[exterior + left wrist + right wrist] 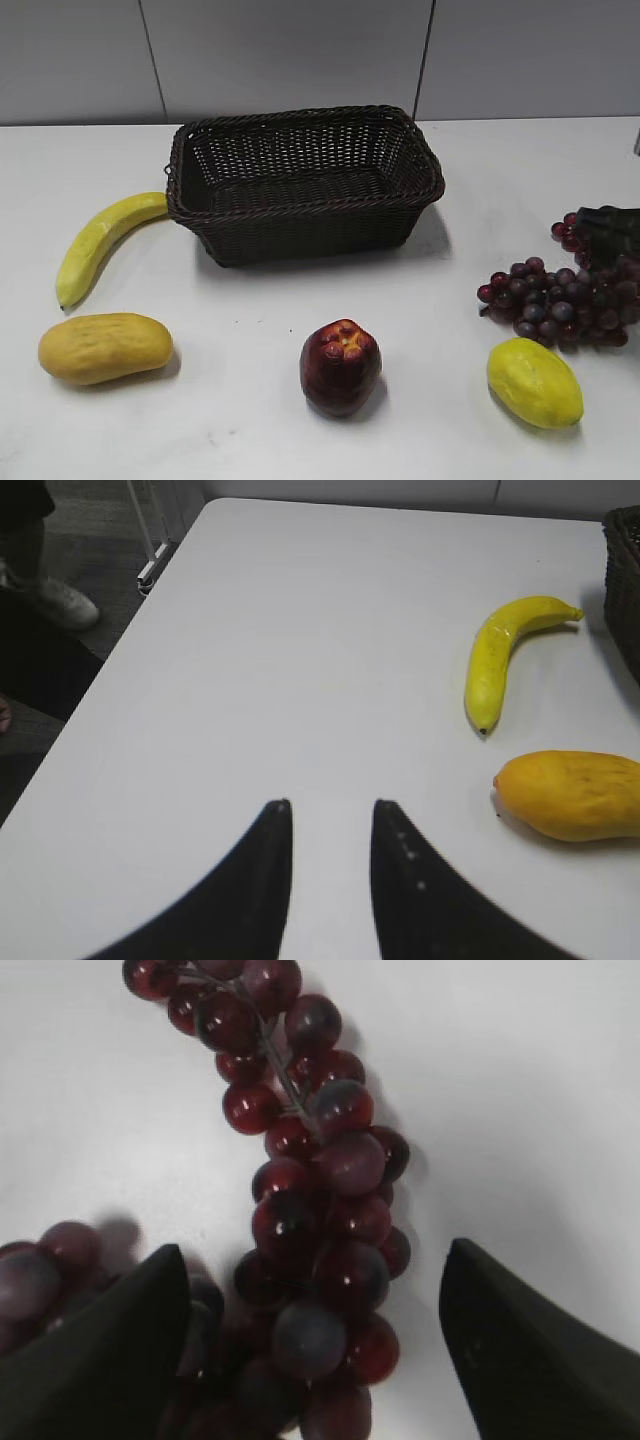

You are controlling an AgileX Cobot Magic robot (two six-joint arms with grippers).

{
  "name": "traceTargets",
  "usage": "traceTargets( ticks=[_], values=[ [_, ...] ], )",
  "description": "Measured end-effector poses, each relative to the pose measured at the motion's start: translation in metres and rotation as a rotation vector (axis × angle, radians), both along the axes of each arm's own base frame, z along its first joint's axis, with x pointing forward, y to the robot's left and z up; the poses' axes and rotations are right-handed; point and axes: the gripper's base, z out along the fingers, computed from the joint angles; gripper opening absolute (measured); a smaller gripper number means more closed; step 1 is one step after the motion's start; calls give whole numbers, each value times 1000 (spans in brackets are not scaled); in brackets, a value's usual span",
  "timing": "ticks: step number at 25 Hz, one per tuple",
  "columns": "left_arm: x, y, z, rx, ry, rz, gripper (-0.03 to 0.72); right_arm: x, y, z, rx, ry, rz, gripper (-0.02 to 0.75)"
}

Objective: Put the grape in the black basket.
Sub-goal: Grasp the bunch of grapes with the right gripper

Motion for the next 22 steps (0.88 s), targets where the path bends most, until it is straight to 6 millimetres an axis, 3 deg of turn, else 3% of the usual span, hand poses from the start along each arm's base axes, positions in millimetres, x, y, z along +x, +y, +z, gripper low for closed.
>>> traceTargets(
  ticks=[7, 16, 19, 22],
  values=[
    [0, 0, 0, 0, 0, 0, 217, 8, 0, -30, 31, 76, -154, 592],
    [0, 0, 0, 0, 0, 0, 217, 10, 1, -46, 104, 93, -337, 583],
    [0, 0, 0, 0, 0, 0, 217, 10, 2, -50, 135, 90, -401, 507],
    [0, 0, 0, 0, 0, 0, 217, 11, 2, -50, 158, 80, -431, 342]
  ],
)
